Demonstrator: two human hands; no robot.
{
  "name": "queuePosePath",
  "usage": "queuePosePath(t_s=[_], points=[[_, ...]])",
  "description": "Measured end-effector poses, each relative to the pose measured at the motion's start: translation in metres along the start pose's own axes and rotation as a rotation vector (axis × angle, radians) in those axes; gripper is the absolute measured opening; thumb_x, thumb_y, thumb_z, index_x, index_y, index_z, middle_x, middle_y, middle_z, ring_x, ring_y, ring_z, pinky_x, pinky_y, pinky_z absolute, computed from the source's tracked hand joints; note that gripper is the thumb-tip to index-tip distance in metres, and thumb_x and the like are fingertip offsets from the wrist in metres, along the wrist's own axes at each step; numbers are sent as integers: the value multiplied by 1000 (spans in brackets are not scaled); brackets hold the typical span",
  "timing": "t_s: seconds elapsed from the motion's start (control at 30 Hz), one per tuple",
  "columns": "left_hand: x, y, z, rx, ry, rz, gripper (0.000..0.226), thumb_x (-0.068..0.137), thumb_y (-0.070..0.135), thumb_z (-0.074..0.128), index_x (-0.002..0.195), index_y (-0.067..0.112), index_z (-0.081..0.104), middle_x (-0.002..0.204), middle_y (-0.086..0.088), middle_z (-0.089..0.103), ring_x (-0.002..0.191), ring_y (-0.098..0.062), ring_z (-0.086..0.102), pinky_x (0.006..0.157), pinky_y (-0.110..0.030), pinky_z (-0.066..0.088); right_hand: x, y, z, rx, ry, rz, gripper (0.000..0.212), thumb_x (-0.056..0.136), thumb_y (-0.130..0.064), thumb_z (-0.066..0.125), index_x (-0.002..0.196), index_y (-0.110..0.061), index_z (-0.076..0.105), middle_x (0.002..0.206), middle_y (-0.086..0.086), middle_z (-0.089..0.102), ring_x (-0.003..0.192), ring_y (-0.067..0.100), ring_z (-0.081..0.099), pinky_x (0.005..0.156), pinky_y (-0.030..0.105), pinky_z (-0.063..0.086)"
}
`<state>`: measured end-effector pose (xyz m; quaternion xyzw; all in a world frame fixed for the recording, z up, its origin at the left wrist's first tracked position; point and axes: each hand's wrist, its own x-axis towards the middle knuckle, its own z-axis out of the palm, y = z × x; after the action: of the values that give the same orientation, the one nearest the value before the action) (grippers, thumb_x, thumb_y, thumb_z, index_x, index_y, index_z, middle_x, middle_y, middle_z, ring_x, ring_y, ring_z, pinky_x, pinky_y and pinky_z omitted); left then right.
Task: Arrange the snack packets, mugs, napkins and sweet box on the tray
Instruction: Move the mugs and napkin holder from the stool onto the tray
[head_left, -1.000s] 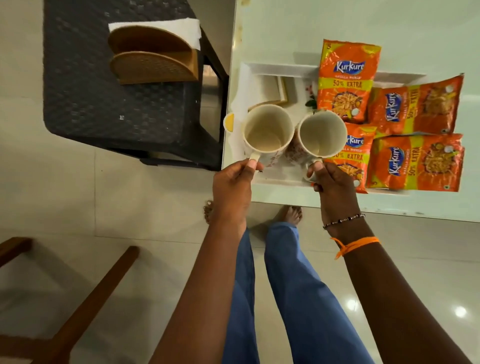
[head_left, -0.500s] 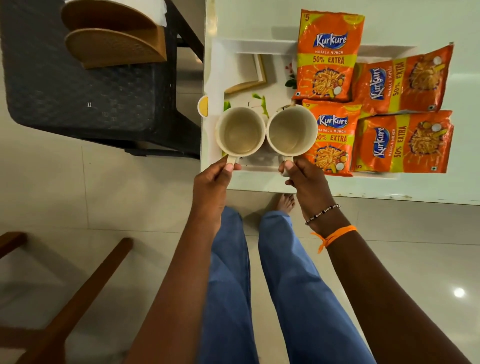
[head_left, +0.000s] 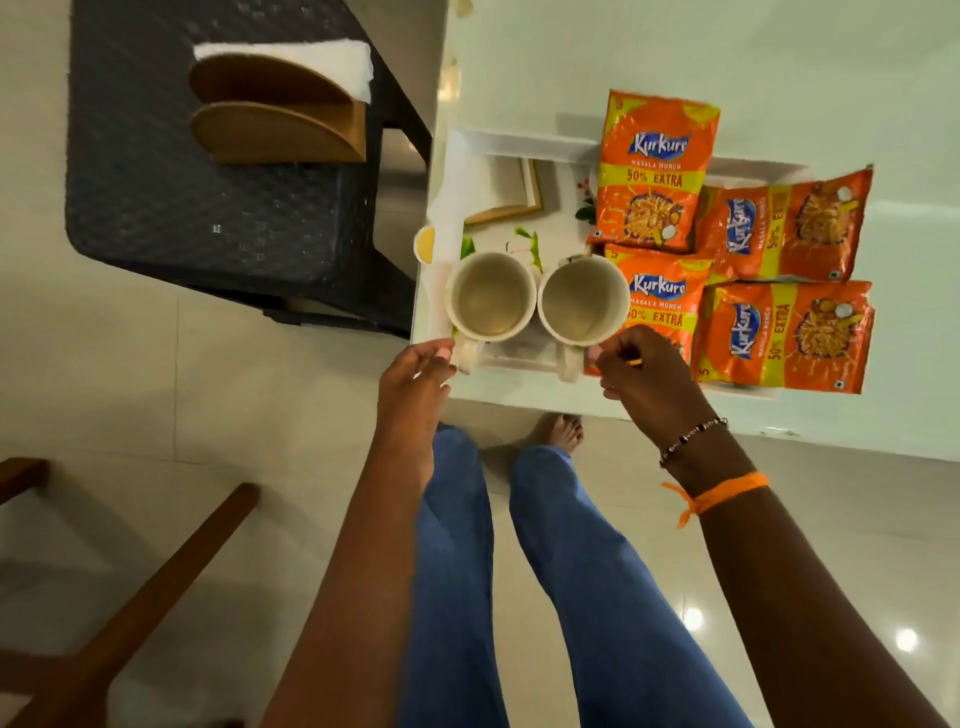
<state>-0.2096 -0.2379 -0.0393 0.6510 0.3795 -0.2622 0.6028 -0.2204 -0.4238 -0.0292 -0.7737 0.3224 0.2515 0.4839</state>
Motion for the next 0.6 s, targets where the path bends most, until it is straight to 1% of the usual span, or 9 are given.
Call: queuePosePath(t_s=[0.07,0.13,0.2,0.27,0.33,0.37,0.43,0.5,0.6], points=[[-2,11,-5,-55,-16,5,16,92,11,50,104,13,60,118,-10,60,113,-23,56,93,-28,45,-3,-21,-2,-62,-27,-68,12,88,-17,54,82,-6,52,82,9,56,87,37,57,86,51,48],[0,20,-12,-88,-27,8,17,92,10,50,105,12,60,120,-12,59,114,-23,55,93,-29,43,-1,-41,4,-71,-88,-114,12,88,-17,53,85,-6,55,77,4,56,83,31,57,82,45,47],[6,29,-22,-135,-27,17,17,92,12,50,106,12,59,120,-12,59,112,-22,56,94,-30,43,5,-63,17,-78,-156,-158,11,89,-17,53,88,-6,56,74,-2,55,78,21,54,79,38,44],[17,39,-34,-166,-31,29,20,92,14,49,109,11,59,118,-11,60,107,-19,59,91,-28,47,15,-87,34,-115,-182,-208,14,89,-17,53,92,-4,58,81,2,57,81,20,53,79,34,42],[28,48,-48,-176,-22,37,21,92,14,49,111,10,59,114,-6,60,98,-12,60,80,-19,49,27,-110,54,-169,-174,-267,15,89,-16,52,96,-5,59,89,3,58,87,22,54,80,31,41],[33,52,-57,-184,-15,42,22,93,15,48,111,11,59,114,-4,59,97,-10,59,78,-17,48,34,-122,67,-163,-167,-296,14,89,-15,53,98,-6,59,92,2,57,89,21,55,81,30,40],[47,63,-75,-218,-12,52,19,94,15,46,108,15,59,113,-2,59,103,-13,58,83,-19,47,48,-147,93,-138,-128,-349,20,87,-12,54,107,-9,54,100,4,53,91,20,54,82,29,40],[57,75,-91,-280,-8,43,19,94,13,44,104,18,60,106,-1,61,101,-14,59,88,-21,47,59,-169,115,-144,-71,-403,31,86,-11,56,116,-11,48,113,9,49,90,18,51,80,28,40],[76,92,-116,-306,17,41,22,94,11,43,108,20,58,99,2,62,95,-10,61,86,-20,48,73,-201,144,-189,5,-486,46,84,-8,58,127,-13,42,128,12,43,90,14,50,84,30,44]])
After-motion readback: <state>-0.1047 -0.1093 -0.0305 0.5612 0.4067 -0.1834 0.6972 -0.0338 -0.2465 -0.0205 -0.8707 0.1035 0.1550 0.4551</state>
